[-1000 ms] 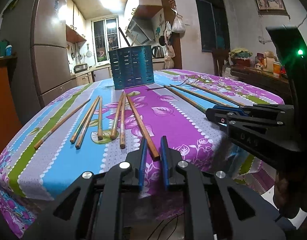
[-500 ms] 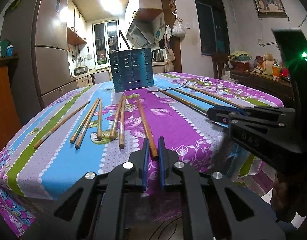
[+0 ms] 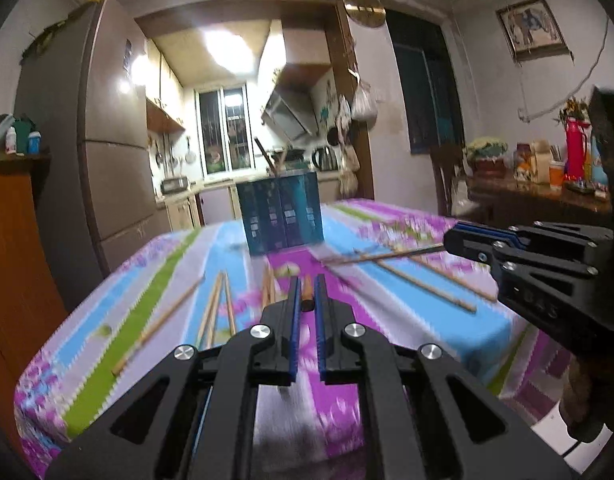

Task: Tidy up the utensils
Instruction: 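Lift both chopsticks over the teal holder and open both grippers to drop them in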

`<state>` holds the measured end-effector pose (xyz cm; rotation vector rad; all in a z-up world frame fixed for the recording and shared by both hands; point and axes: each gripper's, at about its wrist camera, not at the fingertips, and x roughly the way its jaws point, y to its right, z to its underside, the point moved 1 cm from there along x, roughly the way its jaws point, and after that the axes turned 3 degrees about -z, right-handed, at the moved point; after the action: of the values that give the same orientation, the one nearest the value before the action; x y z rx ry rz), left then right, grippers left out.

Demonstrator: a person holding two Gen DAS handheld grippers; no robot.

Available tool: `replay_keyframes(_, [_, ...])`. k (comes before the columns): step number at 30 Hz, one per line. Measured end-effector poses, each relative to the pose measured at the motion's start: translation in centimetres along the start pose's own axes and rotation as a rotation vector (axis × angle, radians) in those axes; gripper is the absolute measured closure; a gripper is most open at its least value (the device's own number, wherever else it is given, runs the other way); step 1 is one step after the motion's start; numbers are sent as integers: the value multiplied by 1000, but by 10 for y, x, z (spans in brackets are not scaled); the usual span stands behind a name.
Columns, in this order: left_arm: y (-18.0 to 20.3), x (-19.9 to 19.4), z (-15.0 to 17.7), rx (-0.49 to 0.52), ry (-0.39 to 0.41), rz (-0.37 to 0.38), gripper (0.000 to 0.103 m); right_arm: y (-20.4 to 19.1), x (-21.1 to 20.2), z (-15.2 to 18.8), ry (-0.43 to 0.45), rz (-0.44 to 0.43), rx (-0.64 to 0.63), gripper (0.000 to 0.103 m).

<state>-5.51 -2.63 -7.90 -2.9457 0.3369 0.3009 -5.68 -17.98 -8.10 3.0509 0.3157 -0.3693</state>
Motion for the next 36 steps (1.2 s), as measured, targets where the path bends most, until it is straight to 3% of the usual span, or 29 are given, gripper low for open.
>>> replay_keyframes(13, [-9, 24, -73, -6, 150, -34, 98, 25, 9, -77, 138, -59, -64, 96])
replay_keyframes(25, [-23, 53, -111, -19, 140, -17, 98, 42, 49, -129, 113, -146, -50, 96])
replay_keyframes(36, [-47, 77, -165, -41, 104, 34, 98, 61, 71, -180, 94, -187, -13, 96])
